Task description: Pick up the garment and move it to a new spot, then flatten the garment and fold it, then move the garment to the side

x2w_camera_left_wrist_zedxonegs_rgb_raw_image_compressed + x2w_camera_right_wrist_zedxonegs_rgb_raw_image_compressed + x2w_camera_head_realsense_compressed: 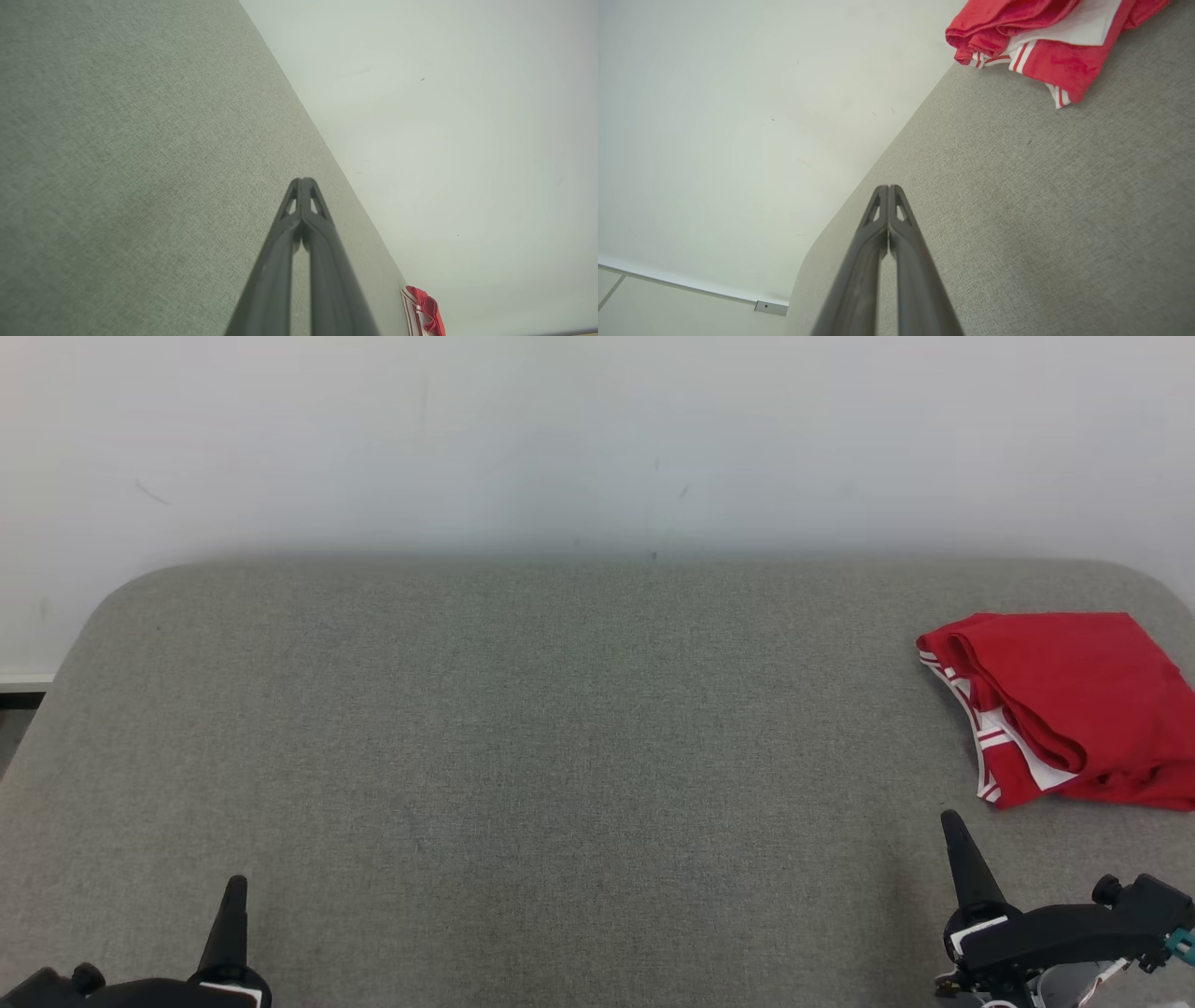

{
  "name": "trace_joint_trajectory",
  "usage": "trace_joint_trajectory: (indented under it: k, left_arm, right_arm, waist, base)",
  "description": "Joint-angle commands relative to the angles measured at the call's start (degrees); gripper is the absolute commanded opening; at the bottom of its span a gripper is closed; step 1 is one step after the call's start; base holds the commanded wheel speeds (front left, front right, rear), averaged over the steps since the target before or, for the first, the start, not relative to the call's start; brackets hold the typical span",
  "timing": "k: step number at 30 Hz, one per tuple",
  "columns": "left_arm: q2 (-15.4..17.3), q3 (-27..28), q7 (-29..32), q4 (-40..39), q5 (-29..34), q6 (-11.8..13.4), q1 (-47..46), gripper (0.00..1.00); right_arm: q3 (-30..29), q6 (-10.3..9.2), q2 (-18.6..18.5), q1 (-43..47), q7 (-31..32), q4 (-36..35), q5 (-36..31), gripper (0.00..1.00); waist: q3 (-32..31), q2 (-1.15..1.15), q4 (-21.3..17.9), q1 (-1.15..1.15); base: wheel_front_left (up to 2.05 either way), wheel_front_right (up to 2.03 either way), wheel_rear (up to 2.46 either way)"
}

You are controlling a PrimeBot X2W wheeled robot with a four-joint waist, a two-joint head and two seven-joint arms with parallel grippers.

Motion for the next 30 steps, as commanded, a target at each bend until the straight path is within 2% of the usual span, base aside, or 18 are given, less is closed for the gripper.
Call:
trace_joint_trajectory:
  k: [1, 30]
  left_arm:
    - [0.1, 0.8, 0.5, -0.4, -1.6, -0.6, -1.5, 0.0]
    - [-1.9, 5.0, 5.3, 0.0, -15.5, -3.0, -3.5, 0.0]
  right_arm:
    - [-0.3, 0.0, -0.5, -0.3, 0.3, -1.0, 1.7, 0.0]
    - [-1.5, 0.0, -0.6, 0.2, 2.7, -4.0, 16.3, 0.0]
  waist:
    - [0.0, 0.0, 0.0, 0.0]
    - [0.2, 0.0, -0.1, 0.0]
  base:
    - [0.0, 0.0, 0.0]
    - [0.0, 0.0, 0.0]
